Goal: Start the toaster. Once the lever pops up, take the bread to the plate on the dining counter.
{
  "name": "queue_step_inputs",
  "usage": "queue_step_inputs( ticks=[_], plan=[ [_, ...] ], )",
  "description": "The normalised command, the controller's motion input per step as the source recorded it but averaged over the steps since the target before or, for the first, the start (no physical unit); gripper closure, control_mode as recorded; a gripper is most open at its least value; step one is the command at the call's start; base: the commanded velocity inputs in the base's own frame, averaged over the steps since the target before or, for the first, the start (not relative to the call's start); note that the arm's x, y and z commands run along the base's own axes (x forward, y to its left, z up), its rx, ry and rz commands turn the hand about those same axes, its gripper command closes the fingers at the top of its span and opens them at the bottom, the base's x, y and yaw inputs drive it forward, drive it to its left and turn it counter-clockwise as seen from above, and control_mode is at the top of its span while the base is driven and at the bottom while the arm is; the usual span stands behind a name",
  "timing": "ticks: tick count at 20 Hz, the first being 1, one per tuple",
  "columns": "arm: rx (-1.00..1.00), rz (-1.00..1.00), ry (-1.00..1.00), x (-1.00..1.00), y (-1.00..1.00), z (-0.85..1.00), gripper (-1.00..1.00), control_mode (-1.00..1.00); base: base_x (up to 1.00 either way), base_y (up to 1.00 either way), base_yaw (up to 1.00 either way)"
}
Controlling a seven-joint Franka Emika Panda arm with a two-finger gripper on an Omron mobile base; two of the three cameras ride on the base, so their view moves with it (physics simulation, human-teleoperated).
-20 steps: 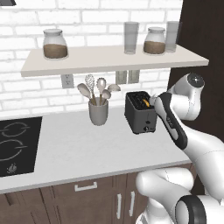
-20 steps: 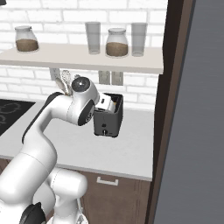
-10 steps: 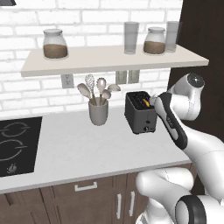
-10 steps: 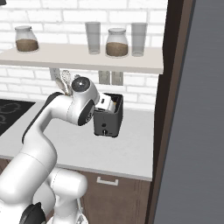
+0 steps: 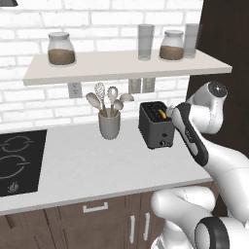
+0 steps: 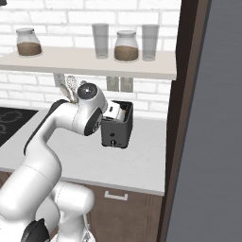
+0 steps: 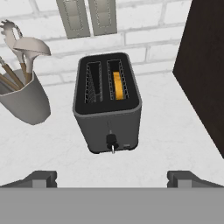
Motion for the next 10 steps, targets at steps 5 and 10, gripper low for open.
queue_step_inputs(
  ticks=[5, 10],
  plan=[
    [0.00, 0.00, 0.00, 0.00, 0.00, 0.00, -1.00, -1.00, 0.00, 0.00, 0.00],
    [0.00, 0.00, 0.00, 0.00, 0.00, 0.00, -1.00, -1.00, 0.00, 0.00, 0.00]
  ],
)
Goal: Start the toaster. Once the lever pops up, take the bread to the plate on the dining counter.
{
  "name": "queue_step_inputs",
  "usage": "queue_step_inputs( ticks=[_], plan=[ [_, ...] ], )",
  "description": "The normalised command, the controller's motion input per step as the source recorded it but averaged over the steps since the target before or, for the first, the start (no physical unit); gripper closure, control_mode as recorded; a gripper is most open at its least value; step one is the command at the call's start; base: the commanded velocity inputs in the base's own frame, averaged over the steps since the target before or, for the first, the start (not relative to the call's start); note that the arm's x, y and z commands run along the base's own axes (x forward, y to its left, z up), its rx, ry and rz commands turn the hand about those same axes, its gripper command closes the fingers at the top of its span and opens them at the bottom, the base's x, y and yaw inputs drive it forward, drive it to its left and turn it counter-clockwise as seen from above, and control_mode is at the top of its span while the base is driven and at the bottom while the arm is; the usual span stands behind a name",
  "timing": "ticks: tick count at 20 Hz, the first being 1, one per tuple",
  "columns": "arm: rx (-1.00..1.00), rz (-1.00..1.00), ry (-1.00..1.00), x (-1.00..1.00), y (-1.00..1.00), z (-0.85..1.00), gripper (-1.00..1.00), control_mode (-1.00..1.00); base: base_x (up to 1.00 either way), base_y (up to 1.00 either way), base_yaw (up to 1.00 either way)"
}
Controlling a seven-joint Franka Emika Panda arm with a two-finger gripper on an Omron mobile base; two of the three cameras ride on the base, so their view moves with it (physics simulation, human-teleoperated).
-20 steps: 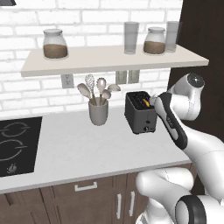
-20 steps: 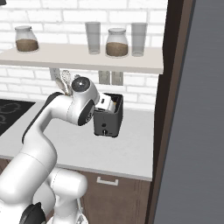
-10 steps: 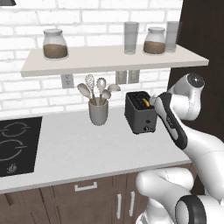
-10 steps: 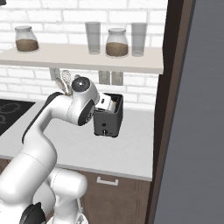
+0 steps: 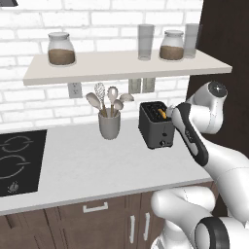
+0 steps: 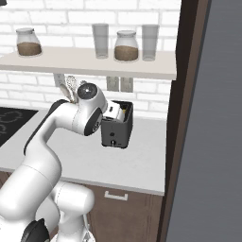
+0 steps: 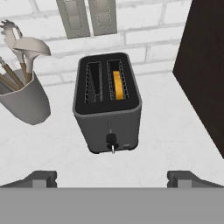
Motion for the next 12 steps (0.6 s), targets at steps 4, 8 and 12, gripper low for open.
queue_step_inputs(
  ticks=[4, 8, 12],
  plan=[
    [0.00, 0.00, 0.00, 0.00, 0.00, 0.00, -1.00, -1.00, 0.00, 0.00, 0.00],
    [0.00, 0.00, 0.00, 0.00, 0.00, 0.00, -1.00, -1.00, 0.00, 0.00, 0.00],
    [0.00, 0.00, 0.00, 0.00, 0.00, 0.00, -1.00, -1.00, 0.00, 0.00, 0.00]
  ],
)
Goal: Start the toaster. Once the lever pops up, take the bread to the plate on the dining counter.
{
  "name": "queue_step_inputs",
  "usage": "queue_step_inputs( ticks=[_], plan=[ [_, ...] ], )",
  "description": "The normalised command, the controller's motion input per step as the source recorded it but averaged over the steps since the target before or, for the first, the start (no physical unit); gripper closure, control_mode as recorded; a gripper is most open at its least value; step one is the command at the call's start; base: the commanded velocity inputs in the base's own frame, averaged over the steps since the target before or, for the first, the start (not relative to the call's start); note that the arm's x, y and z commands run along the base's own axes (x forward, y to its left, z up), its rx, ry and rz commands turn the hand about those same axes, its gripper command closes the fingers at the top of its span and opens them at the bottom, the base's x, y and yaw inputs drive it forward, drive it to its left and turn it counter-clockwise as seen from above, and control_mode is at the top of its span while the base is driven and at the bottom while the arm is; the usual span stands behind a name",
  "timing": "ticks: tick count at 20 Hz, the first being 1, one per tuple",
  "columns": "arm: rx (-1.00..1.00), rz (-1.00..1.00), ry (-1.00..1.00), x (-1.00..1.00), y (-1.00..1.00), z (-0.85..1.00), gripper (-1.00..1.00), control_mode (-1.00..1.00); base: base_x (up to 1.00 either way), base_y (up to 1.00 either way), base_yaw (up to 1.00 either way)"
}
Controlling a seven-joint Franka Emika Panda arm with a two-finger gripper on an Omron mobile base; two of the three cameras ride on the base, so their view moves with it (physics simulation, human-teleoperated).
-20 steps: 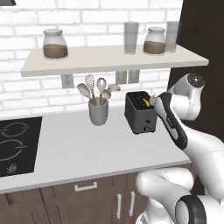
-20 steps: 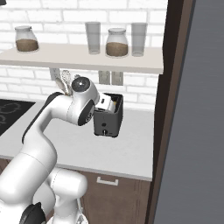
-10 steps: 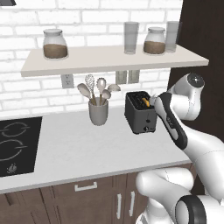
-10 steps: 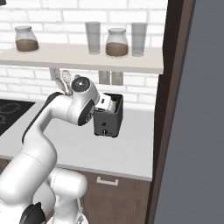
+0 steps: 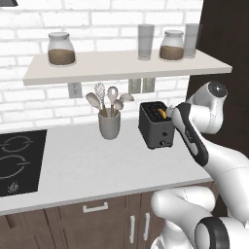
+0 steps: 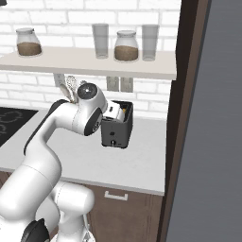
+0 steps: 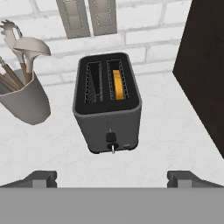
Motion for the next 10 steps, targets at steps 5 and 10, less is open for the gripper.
queue_step_inputs(
  ticks=[5, 10],
  plan=[
    [0.00, 0.00, 0.00, 0.00, 0.00, 0.00, -1.00, -1.00, 0.00, 0.00, 0.00],
    [0.00, 0.00, 0.00, 0.00, 0.00, 0.00, -1.00, -1.00, 0.00, 0.00, 0.00]
  ],
)
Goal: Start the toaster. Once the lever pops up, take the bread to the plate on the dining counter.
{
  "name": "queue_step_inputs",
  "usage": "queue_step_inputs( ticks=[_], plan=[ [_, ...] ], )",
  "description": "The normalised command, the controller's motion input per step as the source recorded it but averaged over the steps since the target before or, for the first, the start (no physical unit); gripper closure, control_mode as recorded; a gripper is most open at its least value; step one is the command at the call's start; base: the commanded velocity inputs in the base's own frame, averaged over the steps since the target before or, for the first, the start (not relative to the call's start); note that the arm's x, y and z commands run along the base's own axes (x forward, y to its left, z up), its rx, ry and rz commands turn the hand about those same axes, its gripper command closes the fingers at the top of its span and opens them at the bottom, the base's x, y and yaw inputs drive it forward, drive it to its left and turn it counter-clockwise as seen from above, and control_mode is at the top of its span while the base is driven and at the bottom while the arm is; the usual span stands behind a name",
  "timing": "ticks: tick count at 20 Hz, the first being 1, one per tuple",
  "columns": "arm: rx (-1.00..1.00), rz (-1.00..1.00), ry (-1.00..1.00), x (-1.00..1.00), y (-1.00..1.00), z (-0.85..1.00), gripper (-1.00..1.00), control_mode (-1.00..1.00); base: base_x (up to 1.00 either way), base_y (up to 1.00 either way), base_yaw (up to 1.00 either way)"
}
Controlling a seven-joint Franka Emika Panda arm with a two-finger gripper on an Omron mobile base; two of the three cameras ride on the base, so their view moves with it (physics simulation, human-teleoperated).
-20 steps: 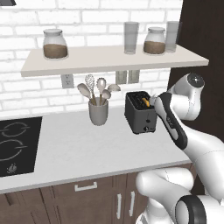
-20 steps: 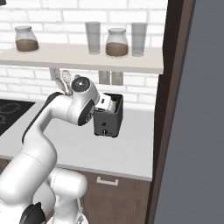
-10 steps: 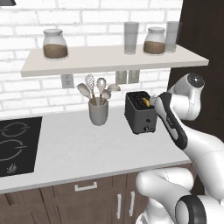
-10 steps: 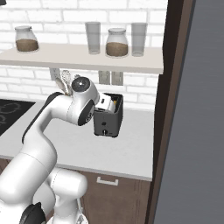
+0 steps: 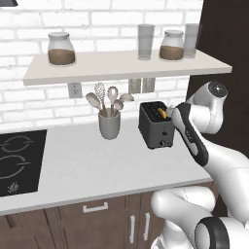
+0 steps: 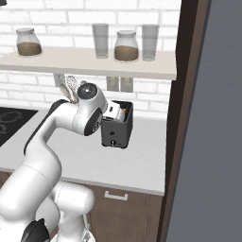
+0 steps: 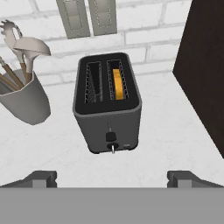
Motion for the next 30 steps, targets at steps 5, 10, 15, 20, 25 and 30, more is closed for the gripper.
queue_step_inputs(
  ticks=[5, 10, 15, 20, 25, 30],
  plan=[
    [0.00, 0.00, 0.00, 0.00, 0.00, 0.00, -1.00, -1.00, 0.00, 0.00, 0.00],
    [0.00, 0.00, 0.00, 0.00, 0.00, 0.00, -1.00, -1.00, 0.00, 0.00, 0.00],
    [0.00, 0.00, 0.00, 0.00, 0.00, 0.00, -1.00, -1.00, 0.00, 0.00, 0.00],
    [0.00, 0.00, 0.00, 0.00, 0.00, 0.00, -1.00, -1.00, 0.00, 0.00, 0.00],
    [0.00, 0.00, 0.00, 0.00, 0.00, 0.00, -1.00, -1.00, 0.00, 0.00, 0.00],
    [0.00, 0.00, 0.00, 0.00, 0.00, 0.00, -1.00, -1.00, 0.00, 0.00, 0.00]
  ],
)
